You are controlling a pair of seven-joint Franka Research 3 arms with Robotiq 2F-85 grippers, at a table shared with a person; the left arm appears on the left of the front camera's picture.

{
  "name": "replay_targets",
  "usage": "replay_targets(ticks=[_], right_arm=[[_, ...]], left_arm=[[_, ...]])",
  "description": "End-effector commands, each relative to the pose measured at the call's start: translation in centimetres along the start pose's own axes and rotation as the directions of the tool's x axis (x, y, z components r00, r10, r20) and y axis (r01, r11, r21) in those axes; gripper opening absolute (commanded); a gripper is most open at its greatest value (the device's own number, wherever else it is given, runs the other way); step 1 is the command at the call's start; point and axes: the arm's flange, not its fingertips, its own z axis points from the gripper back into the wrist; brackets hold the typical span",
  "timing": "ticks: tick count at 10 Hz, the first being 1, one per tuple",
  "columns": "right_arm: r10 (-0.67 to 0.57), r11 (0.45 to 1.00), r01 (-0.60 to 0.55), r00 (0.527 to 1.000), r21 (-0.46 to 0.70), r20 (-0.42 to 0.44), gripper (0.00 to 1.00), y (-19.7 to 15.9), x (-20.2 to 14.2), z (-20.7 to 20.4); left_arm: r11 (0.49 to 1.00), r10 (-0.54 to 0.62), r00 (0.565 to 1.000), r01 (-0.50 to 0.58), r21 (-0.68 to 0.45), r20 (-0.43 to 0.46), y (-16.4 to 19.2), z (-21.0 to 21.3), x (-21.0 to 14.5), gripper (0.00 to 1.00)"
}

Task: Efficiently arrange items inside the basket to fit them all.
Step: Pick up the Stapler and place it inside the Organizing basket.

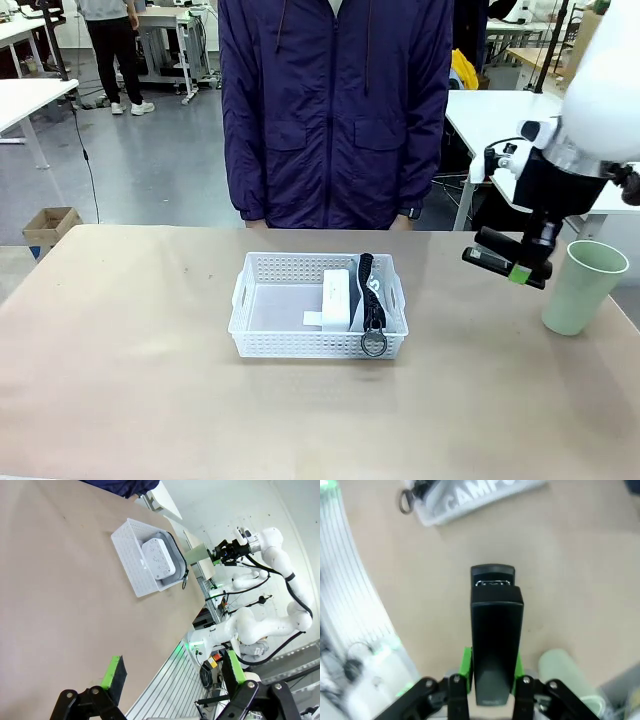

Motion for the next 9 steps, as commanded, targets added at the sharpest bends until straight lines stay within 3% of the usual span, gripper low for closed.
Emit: replay_targets(ticks=[1,2,5,6,9], right_arm=[[0.114,0.985,-0.112,0.993,0.133,-0.005,0.00,-1.4,-0.4,0.8],[0.000,1.000,0.000,1.000,0.000,0.000,0.00,0.0,0.0,0.0],[0.000,1.000,0.000,1.000,0.000,0.000,0.00,0.0,0.0,0.0],[0.047,0.998,-0.047,0.999,0.034,-0.006,0.37,-0.3,-0.3,-0.1],[0.165,0.975,-0.181,0.979,-0.130,-0.122,0.37,5.2,8.5,3.1]], left_arm=[[1.000,0.012,1.000,-0.012,-0.012,0.007,-0.4,0.1,0.1,1.00],[1.000,0.012,1.000,-0.012,-0.012,0.007,-0.4,0.1,0.1,1.00],[1.000,0.012,1.000,-0.012,-0.012,0.007,-0.4,0.1,0.1,1.00],[1.000,0.012,1.000,-0.012,-0.012,0.007,-0.4,0.1,0.1,1.00],[1.000,0.012,1.000,-0.012,-0.012,0.007,-0.4,0.1,0.1,1.00]])
